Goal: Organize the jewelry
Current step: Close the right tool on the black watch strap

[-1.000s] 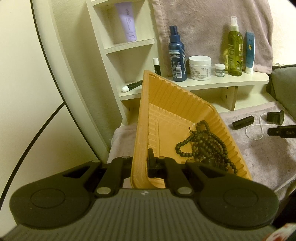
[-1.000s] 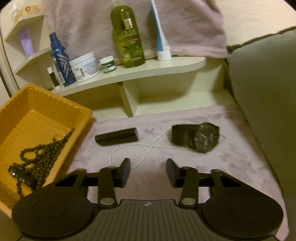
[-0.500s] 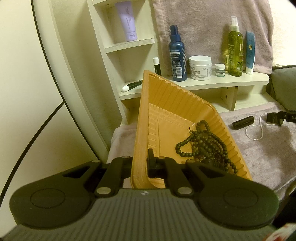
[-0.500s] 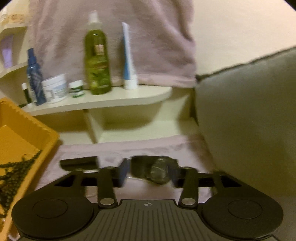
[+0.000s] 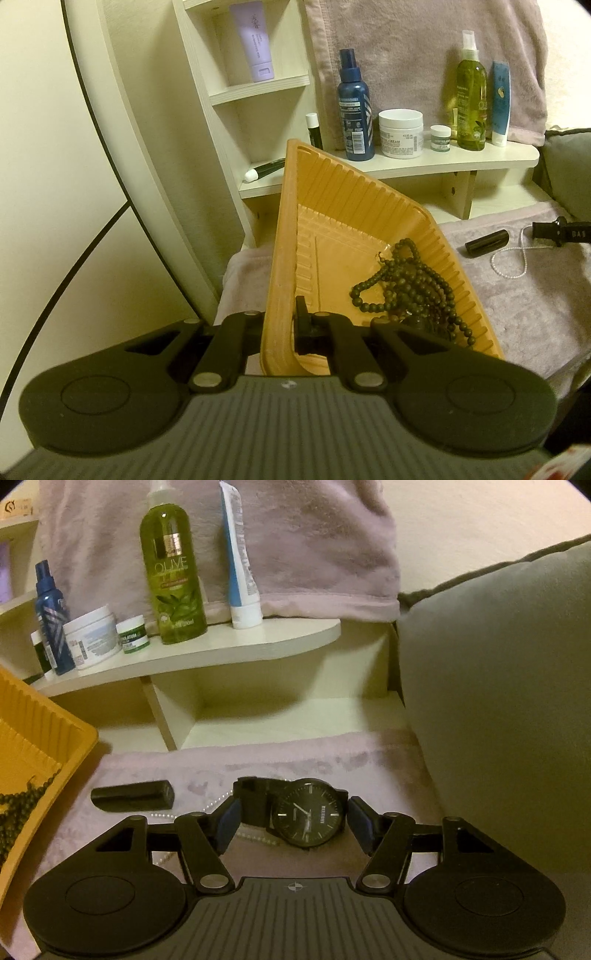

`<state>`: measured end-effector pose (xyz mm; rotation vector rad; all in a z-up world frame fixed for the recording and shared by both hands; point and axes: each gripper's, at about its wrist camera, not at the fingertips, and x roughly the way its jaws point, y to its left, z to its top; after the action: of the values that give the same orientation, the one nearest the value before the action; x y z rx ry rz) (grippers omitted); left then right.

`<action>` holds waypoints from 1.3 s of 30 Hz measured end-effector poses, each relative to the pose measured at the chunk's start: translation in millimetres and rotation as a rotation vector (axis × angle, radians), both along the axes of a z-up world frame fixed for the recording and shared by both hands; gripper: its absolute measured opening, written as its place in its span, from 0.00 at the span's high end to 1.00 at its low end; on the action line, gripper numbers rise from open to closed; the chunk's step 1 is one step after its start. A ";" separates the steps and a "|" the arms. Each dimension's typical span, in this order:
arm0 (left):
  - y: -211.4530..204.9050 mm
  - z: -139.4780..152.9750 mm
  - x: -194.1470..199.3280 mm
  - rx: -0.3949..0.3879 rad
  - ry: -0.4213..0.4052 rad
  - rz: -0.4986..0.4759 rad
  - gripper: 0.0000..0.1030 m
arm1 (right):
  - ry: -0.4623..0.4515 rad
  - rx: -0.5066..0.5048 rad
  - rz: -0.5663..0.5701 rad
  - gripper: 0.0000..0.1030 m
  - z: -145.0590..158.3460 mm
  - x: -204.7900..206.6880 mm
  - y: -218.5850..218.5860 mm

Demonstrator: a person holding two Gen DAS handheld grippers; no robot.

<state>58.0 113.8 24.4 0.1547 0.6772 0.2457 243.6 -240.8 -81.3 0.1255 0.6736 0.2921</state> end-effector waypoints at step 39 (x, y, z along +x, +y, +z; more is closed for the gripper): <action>1.9 0.2 0.6 -0.007 -0.001 -0.001 0.95 | 0.009 -0.047 0.094 0.59 4.9 -17.6 8.7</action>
<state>58.6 115.7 24.6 0.1478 0.6764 0.2421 226.0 -232.2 -76.4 0.0500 0.6963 0.3660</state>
